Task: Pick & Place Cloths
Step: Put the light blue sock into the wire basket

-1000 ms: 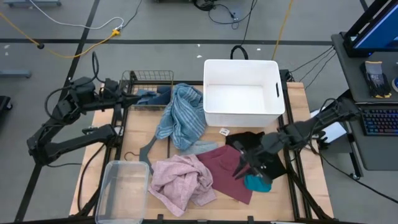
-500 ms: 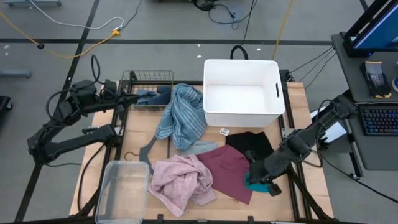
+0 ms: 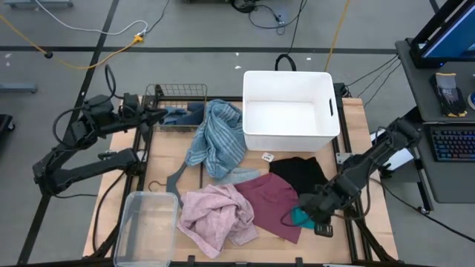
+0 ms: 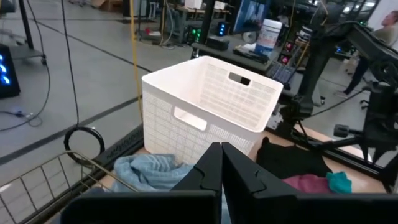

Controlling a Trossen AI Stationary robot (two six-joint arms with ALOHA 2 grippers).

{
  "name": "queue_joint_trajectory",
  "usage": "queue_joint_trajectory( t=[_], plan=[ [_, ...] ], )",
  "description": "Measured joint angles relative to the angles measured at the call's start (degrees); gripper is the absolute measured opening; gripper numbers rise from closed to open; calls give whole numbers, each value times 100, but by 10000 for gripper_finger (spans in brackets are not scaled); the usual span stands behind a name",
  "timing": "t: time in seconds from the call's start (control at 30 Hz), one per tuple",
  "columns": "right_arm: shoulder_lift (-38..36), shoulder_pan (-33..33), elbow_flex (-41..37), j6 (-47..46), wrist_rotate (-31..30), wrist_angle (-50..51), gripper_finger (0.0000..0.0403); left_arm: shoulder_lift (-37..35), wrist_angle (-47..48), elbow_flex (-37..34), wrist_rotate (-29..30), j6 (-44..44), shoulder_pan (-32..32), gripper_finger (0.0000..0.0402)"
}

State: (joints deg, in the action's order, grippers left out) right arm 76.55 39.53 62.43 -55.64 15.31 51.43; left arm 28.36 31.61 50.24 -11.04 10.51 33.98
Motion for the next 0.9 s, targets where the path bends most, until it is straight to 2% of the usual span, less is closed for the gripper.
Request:
queue_joint_trajectory(
  t=[0.17, 0.37, 0.53, 0.77, 0.9],
  plan=[
    [22, 1, 0, -380, -11, -14, 83, 0, -1, 0, 23, 30, 0, 13],
    [22, 128, -25, -387, -38, -61, 144, 0, 1, 0, 21, 74, 0, 3],
    [22, 332, -339, -389, -27, -460, 182, 0, 5, 0, 17, 146, 0, 16],
    [22, 372, -911, -974, -26, -1123, 191, 0, 9, 0, 15, 160, 0, 19],
    [22, 372, -1192, -988, -22, -1594, 186, 0, 12, 0, 13, 203, 0, 19]
  ],
)
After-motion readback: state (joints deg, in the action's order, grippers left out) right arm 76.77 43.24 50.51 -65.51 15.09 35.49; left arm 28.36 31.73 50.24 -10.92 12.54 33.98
